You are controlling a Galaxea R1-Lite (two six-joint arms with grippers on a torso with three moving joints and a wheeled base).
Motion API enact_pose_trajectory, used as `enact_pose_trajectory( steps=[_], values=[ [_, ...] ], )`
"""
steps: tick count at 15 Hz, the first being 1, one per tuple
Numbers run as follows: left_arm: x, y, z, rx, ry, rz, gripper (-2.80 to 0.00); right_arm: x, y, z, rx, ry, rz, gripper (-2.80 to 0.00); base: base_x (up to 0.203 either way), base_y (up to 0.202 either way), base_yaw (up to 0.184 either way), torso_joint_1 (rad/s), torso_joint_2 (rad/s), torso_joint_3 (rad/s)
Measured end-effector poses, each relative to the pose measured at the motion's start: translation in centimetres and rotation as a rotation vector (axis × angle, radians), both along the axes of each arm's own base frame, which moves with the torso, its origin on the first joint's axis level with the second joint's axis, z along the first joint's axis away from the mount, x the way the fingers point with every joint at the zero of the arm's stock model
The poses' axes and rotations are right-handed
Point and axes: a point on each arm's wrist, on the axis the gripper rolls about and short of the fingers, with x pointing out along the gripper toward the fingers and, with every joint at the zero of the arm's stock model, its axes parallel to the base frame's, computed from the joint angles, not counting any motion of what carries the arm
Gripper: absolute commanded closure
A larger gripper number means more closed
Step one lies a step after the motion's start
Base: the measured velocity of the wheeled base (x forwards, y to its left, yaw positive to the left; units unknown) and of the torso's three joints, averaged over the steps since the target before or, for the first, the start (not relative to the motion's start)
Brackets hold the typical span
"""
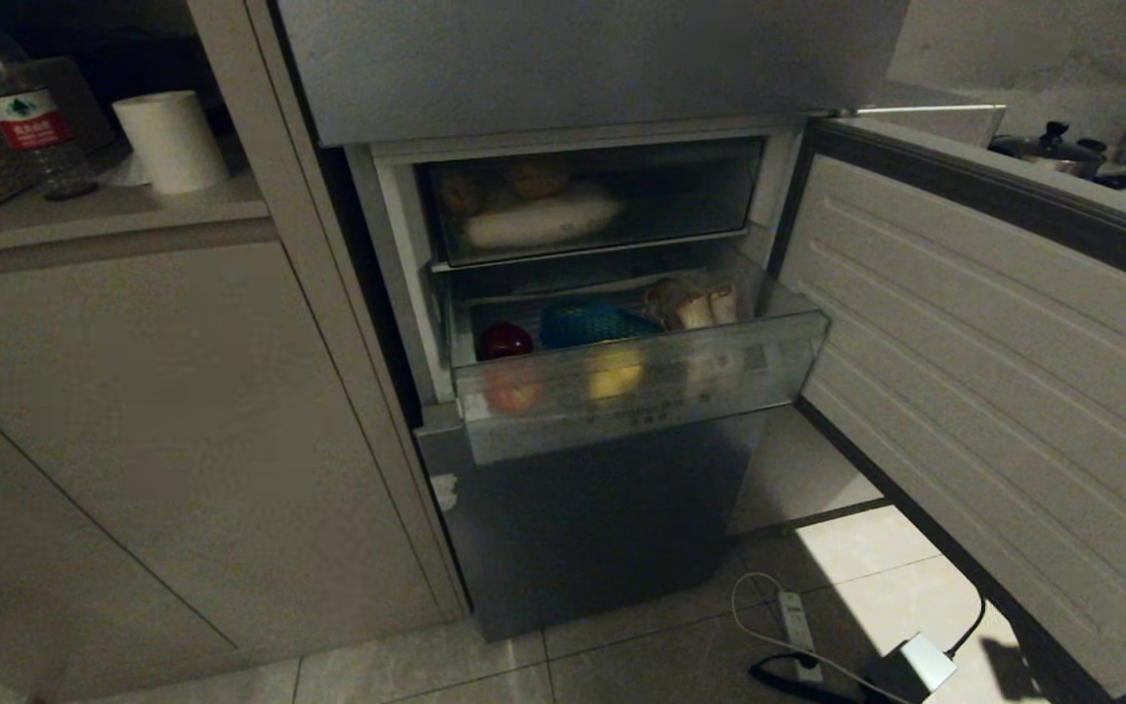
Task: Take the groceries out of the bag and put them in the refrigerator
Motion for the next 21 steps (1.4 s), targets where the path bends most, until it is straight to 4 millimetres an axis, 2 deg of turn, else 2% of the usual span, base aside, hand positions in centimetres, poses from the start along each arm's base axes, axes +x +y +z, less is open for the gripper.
enact_pose_trajectory(
  steps=[4, 7, 10, 14, 17, 21],
  values=[
    [0.0, 0.0, 0.0, 0.0, 0.0, 0.0, 0.0, 3.2, 5.7, 0.1, -0.005, -0.013, 0.271, 0.0, 0.0, 0.0, 0.0, 0.0, 0.0, 0.0],
    [0.0, 0.0, 0.0, 0.0, 0.0, 0.0, 0.0, 5.5, 9.7, -0.4, -0.017, 0.004, 0.338, 0.0, 0.0, 0.0, 0.0, 0.0, 0.0, 0.0],
    [0.0, 0.0, 0.0, 0.0, 0.0, 0.0, 0.0, 9.2, 13.3, -2.5, -0.135, 0.078, 0.311, 0.0, 0.0, 0.0, 0.0, 0.0, 0.0, 0.0],
    [0.0, 0.0, 0.0, 0.0, 0.0, 0.0, 0.0, 13.2, 17.8, -6.2, -0.453, 0.149, 0.399, 0.0, 0.0, 0.0, 0.0, 0.0, 0.0, 0.0],
    [0.0, 0.0, 0.0, 0.0, 0.0, 0.0, 0.0, 14.5, 19.6, -7.8, -0.628, 0.149, 0.477, 0.0, 0.0, 0.0, 0.0, 0.0, 0.0, 0.0],
    [0.0, 0.0, 0.0, 0.0, 0.0, 0.0, 0.0, 14.1, 22.2, -9.2, -0.675, 0.183, 0.518, 0.0, 0.0, 0.0, 0.0, 0.0, 0.0, 0.0]
  ],
)
